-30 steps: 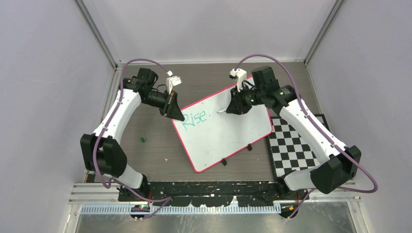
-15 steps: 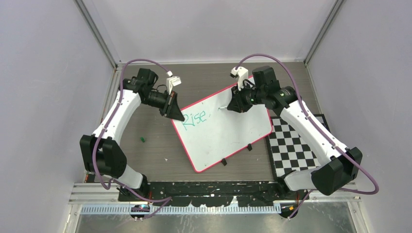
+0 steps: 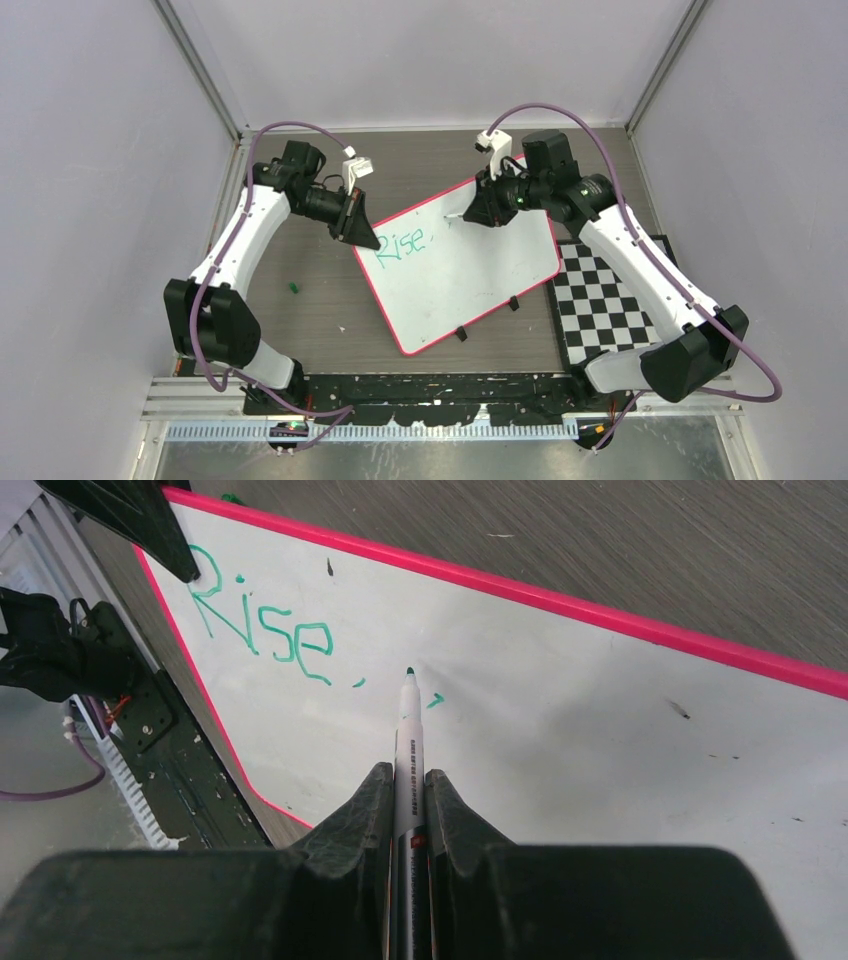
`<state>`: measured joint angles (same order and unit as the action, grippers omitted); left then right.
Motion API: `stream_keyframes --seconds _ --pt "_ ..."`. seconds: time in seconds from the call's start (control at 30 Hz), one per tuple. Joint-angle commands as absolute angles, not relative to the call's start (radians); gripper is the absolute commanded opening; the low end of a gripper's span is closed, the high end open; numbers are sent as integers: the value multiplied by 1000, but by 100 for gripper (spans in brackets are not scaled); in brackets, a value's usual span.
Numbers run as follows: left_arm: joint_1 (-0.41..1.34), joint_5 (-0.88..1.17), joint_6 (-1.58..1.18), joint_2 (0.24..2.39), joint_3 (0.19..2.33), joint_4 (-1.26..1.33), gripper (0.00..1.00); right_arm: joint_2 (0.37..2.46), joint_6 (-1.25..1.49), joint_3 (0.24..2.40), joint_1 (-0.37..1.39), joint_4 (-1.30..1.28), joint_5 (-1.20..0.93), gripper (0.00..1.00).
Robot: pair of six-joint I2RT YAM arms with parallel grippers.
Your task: Write a sentence on the whiteboard
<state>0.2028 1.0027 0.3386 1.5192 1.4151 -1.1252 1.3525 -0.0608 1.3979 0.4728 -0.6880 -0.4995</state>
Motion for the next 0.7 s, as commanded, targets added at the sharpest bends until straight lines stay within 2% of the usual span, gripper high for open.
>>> stream_keyframes --seconds 0.0,0.27,0.67 --pt "224 973 358 1488 1398 -1101 0 1358 -59 1437 486 -668 -480 0" --pt "224 973 358 1481 1393 -1101 0 1372 -65 1440 493 -668 -377 0" --pt "224 973 363 1480 1393 -1101 0 1402 -81 1440 558 -674 -376 0"
